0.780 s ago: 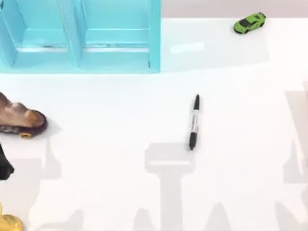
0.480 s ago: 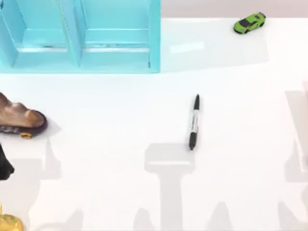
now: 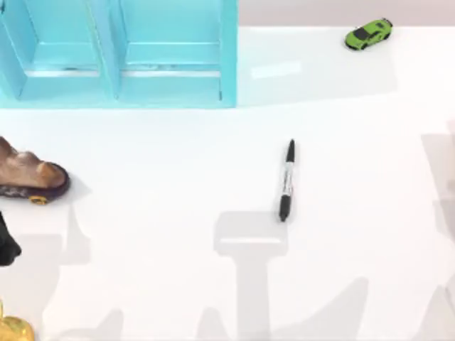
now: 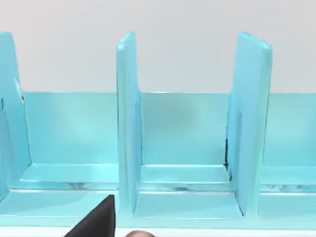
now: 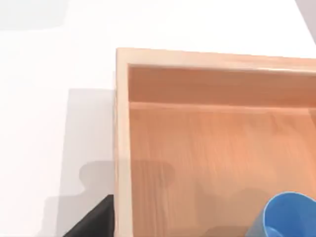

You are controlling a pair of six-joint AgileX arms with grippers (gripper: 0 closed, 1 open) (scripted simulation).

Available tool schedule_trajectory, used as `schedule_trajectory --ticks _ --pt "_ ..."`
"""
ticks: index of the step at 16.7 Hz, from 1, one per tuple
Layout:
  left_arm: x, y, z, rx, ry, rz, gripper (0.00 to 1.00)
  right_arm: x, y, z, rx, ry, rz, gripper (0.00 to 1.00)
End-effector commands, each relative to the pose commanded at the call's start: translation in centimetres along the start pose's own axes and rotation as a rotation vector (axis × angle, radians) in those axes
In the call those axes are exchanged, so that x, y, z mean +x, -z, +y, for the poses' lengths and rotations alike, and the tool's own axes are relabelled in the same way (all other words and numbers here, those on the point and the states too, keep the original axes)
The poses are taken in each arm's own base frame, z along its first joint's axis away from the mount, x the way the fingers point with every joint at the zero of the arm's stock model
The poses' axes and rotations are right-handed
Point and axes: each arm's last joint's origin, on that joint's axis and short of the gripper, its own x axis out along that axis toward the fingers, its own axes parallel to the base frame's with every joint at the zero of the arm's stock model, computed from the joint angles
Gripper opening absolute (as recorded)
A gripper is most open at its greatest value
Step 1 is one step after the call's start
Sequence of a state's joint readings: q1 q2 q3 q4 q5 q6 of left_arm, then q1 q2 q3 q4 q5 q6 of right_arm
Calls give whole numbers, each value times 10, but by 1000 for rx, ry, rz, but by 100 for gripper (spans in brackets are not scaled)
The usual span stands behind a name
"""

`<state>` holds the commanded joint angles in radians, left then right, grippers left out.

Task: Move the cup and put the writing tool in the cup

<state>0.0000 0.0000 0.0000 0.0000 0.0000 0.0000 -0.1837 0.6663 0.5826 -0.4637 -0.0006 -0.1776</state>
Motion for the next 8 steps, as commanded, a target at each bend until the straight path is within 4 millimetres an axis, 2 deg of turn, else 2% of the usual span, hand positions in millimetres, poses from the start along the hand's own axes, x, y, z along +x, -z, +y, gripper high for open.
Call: schedule_trajectory --ticks 5,8 --pt "0 0 0 0 0 0 100 46 -55 -38 -34 -6 418 100" --pt "0 0 0 0 0 0 100 85 -73 -66 -32 -45 639 100"
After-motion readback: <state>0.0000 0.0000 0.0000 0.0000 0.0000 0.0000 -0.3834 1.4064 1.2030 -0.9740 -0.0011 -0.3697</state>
